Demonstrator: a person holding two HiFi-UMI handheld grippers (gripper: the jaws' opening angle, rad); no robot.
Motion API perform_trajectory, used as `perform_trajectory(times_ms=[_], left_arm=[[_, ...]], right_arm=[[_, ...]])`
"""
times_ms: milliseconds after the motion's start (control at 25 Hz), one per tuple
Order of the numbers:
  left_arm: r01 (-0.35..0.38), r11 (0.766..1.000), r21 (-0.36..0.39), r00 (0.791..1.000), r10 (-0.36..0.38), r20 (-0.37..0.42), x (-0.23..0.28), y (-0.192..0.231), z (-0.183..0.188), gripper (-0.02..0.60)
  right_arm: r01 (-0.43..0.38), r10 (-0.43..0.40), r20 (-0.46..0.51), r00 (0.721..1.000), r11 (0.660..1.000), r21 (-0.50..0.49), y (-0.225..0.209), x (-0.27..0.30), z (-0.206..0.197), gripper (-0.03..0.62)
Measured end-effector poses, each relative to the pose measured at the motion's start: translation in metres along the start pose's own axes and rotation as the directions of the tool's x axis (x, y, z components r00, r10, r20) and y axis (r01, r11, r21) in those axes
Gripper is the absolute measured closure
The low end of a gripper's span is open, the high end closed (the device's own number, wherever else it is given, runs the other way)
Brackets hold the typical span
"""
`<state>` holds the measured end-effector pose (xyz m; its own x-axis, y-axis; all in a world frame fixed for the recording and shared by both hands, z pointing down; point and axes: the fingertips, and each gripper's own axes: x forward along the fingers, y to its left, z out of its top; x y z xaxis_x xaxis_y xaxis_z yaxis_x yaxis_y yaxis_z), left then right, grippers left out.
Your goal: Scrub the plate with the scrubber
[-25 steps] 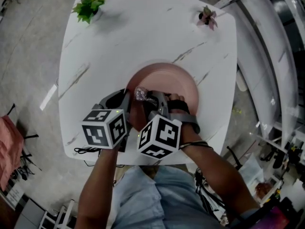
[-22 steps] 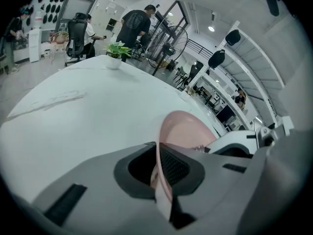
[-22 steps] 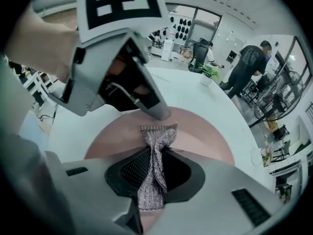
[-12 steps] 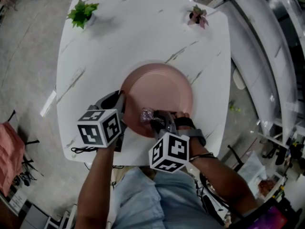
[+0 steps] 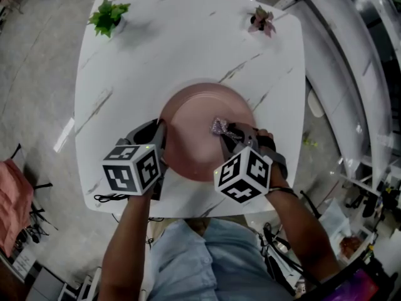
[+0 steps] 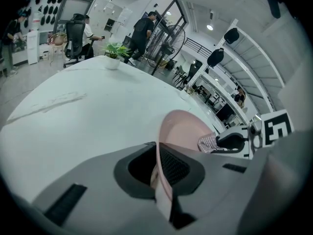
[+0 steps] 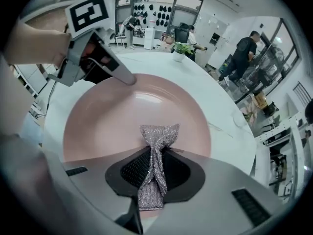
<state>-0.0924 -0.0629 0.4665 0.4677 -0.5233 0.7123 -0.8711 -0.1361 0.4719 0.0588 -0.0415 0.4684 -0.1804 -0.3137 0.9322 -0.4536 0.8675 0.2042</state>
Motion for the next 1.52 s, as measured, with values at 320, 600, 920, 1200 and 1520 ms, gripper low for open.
perform_trajectory(times_ms=[320, 600, 920, 1200, 1520], left_arm=[[0.010, 1.000, -0.009, 1.000, -0.010, 0.000, 0.000, 0.000, 0.000, 0.565], [0.011, 1.000, -0.020, 1.000, -0.011, 0.001, 0.000, 0.001, 0.000, 0.565], [0.014, 1.000, -0.020, 1.000, -0.014, -0.001, 0.000, 0.000, -0.001, 0.565], [0.016, 1.000, -0.018, 1.000, -0.016, -0.003, 0.000, 0.000, -0.001, 0.565], [0.019, 1.000, -0.010, 1.000, -0.019, -0.008, 0.000, 0.000, -0.001, 0.565]], right_arm=[[0.074, -0.073, 0.016, 0.997, 0.997, -0.006, -0.032, 0.019, 0.036, 0.509], [0.035, -0.027, 0.079, 0.997, 0.993, -0.111, 0.005, 0.019, 0.068, 0.510], [-0.065, 0.078, 0.080, 0.994, 0.986, -0.154, 0.054, 0.001, 0.047, 0.510], [-0.068, 0.070, 0.027, 0.997, 0.994, -0.082, 0.036, -0.005, 0.013, 0.510], [0.022, -0.020, 0.028, 0.999, 0.999, -0.042, 0.000, 0.007, 0.024, 0.508]])
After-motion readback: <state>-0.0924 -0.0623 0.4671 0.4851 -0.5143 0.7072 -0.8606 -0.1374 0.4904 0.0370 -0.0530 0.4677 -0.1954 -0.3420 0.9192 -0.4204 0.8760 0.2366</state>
